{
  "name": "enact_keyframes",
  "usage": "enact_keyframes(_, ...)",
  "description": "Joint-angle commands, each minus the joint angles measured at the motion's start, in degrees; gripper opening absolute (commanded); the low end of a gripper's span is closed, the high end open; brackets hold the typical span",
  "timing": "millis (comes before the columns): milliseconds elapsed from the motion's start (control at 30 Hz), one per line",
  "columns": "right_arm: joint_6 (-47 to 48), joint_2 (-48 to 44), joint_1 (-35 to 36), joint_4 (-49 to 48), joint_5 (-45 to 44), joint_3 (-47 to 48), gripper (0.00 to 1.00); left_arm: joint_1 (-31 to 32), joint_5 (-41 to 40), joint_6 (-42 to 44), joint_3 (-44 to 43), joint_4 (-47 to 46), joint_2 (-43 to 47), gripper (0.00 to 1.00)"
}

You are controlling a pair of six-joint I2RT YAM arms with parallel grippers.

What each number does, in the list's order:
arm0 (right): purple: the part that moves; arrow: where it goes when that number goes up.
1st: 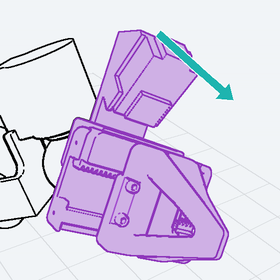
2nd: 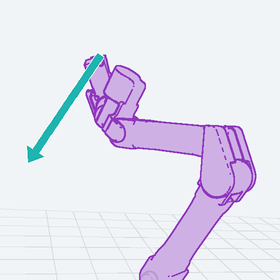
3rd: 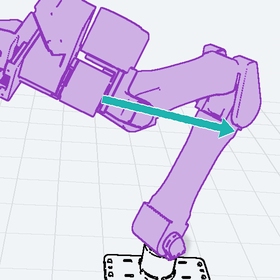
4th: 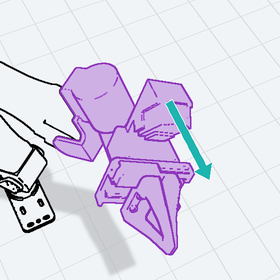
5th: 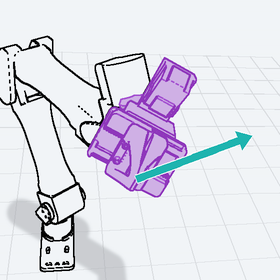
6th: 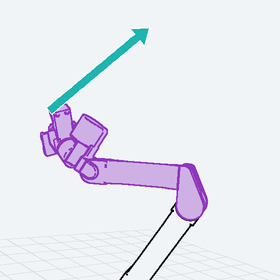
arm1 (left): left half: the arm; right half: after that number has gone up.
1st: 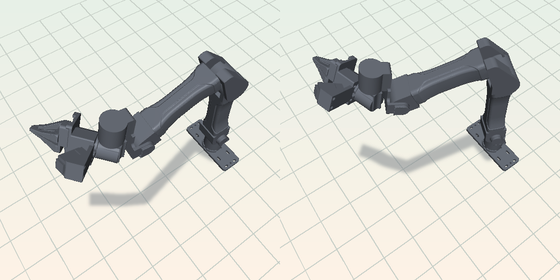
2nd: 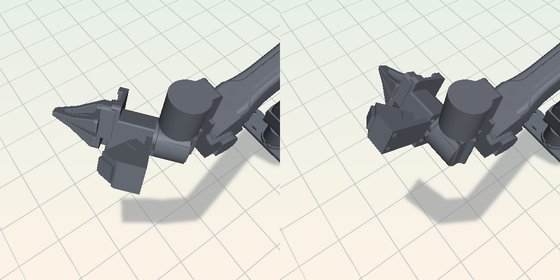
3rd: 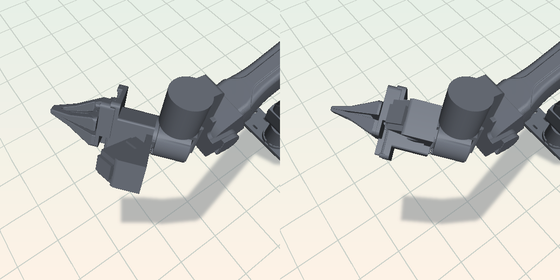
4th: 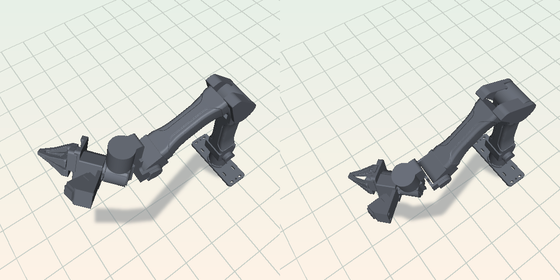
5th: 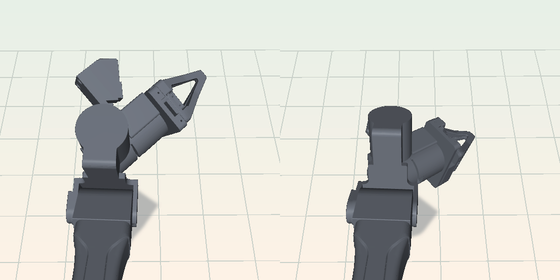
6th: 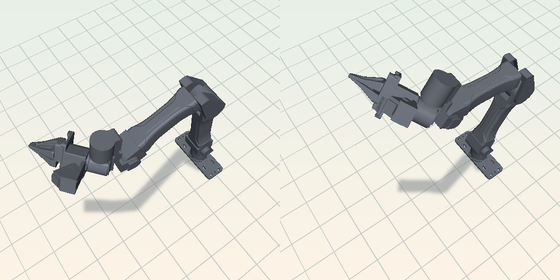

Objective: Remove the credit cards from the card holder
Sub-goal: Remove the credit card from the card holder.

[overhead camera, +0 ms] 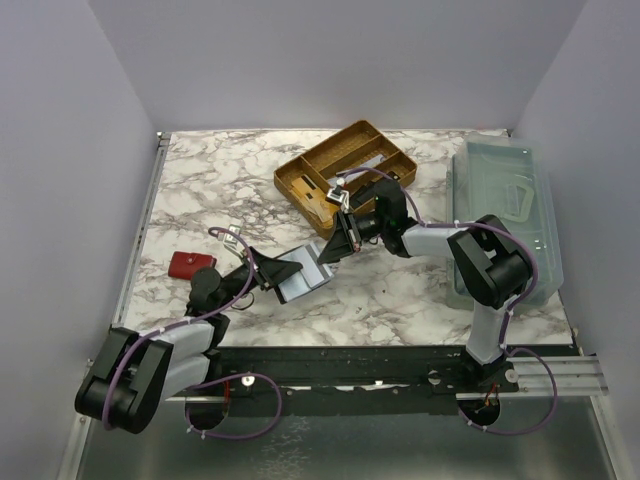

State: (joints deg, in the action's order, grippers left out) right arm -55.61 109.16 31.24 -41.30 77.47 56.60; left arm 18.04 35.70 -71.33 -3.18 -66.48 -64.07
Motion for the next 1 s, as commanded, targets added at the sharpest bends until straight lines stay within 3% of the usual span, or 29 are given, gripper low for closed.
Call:
enact_keyframes(0,-0.90,-0.36,-0.83,-2.30,2.03,-0.83,0.00,-0.97,1.91,1.02,1.04,0.85,2.33,0.00)
enact_keyframes(967,0.29,-0.61,-1.90,-0.80,1.27,-0.98,0.00,-1.26,0.61,0.14,1.39,4.31,6.15,0.00)
